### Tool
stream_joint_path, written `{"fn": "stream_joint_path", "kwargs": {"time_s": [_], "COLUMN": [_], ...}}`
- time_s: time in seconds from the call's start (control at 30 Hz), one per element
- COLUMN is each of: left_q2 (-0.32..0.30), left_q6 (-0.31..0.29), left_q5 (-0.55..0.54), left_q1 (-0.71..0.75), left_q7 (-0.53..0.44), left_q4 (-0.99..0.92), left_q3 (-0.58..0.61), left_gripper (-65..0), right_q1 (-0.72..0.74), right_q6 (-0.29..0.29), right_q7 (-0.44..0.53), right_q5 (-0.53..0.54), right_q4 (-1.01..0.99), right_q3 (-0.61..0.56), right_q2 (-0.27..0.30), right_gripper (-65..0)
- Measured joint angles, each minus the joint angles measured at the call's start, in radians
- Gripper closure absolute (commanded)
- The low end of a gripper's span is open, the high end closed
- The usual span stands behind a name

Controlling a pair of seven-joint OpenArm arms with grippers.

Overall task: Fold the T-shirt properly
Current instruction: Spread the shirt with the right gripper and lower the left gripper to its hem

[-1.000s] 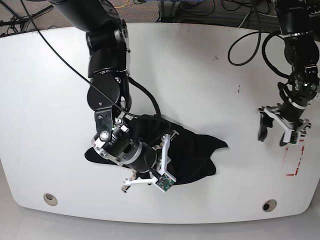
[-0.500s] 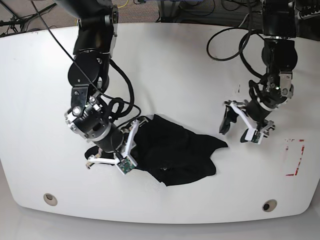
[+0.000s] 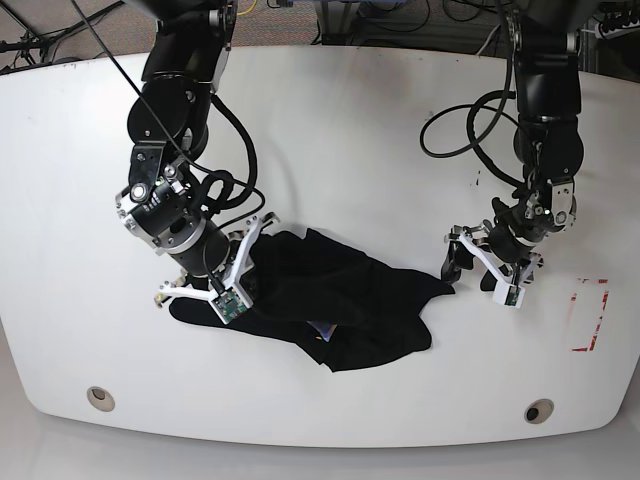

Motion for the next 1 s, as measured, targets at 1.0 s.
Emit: {"fn": "stream_joint_path", "kwargs": {"time_s": [1.0], "left_q2": [0.066], "left_q6": [0.0], "left_q5": [-0.009], "left_q1": [-0.206], "left_q7": [-0.14], "left_q4": [-0.394], "left_q3": [0.158], "left_gripper": [-42.9], "right_q1": [0.0], "right_q6": [-0.005], "right_q7": [0.0], "right_q5": [-0.003], "right_q4": [0.0], "right_q3": [0.005], "right_q2": [0.005], "right_gripper": [-2.1]}}
